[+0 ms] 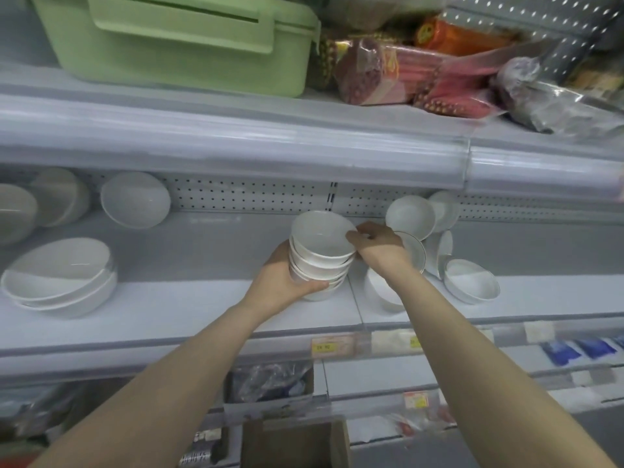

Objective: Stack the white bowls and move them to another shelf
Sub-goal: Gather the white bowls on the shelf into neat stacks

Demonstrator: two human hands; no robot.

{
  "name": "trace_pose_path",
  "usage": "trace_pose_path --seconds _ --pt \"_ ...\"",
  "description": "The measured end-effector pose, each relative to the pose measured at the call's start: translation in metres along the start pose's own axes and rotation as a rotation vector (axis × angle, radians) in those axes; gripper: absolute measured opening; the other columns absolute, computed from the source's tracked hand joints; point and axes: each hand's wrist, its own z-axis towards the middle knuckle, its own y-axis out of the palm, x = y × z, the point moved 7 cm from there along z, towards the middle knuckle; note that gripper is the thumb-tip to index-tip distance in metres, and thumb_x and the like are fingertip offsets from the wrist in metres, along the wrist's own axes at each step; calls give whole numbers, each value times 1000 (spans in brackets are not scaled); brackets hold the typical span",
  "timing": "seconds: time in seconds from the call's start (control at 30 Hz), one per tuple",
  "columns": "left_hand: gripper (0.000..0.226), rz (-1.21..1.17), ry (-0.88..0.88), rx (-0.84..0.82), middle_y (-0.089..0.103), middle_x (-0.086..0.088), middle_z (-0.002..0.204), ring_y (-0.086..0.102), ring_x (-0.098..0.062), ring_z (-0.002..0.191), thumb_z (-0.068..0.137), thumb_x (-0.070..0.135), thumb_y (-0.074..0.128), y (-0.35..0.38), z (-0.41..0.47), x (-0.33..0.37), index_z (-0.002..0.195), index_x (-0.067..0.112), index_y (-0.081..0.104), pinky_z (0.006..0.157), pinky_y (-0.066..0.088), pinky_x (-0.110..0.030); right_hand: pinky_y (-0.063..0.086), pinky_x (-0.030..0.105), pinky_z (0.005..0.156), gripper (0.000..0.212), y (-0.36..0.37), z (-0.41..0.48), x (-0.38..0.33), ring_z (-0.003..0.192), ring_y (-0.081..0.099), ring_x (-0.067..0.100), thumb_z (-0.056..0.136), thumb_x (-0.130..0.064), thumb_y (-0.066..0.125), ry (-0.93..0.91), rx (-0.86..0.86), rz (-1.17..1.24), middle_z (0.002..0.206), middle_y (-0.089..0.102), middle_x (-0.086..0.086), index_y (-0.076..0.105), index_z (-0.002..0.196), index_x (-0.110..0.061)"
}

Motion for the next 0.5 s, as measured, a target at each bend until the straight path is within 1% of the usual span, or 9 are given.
trace_pose_path --seconds 0.1,0.17,0.23,0.3,0.37,0.4,0.43,0.47,0.5 --pt "77 24 10 -2 50 19 119 48 1 106 68 40 87 0 1 -2 125 38 36 76 31 7 39 26 61 26 2 5 -5 84 62 28 89 -28 50 -20 13 -78 87 72 12 65 90 -7" --pt "78 21 21 -11 50 18 120 47 0 106 69 41 87 0 1 -1 130 35 39 76 31 5 36 24 57 24 3 8 -7 83 61 28 90 -28 49 -28 15 -126 87 71 11 62 79 -11" --pt "81 26 24 -19 49 18 120 47 0 107 70 42 86 -1 2 0 135 30 40 79 32 0 36 22 55 24 3 9 -8 81 60 26 89 -28 49 -35 22 -152 84 71 8 55 68 -19" --pt "82 33 22 -33 48 18 121 46 0 108 70 43 86 0 1 1 137 29 40 83 35 -6 35 22 55 26 2 10 -8 79 60 27 89 -29 48 -42 31 -181 82 70 6 52 66 -19" --pt "79 30 22 -44 49 18 122 47 0 110 70 42 86 0 1 2 133 33 39 82 34 -1 34 24 54 26 2 11 -7 78 59 28 89 -30 48 -47 44 -231 74 66 3 52 66 -17" --pt "77 28 24 -51 51 17 123 49 -1 111 70 40 87 -1 1 2 131 34 39 80 32 3 34 25 55 26 2 11 -8 79 57 28 90 -32 48 -53 52 -258 72 61 0 54 68 -19" --pt "77 38 26 -60 54 15 124 52 -4 112 70 40 87 -2 2 1 131 34 40 80 32 4 37 26 59 23 1 11 -9 85 56 27 91 -35 48 -61 66 -293 75 60 -3 59 75 -23" --pt "79 51 23 -70 56 11 127 54 -8 115 70 40 87 -4 1 -1 132 32 40 81 34 1 41 28 67 23 0 11 -11 94 55 28 92 -38 47 -75 93 -342 84 63 -3 65 91 -25" --pt "81 79 18 -78 56 7 130 54 -12 118 70 41 86 -6 0 -2 136 28 40 85 38 -5 44 31 77 29 -1 10 -14 104 52 29 93 -40 45 -93 134 -408 94 66 -3 66 107 -26"
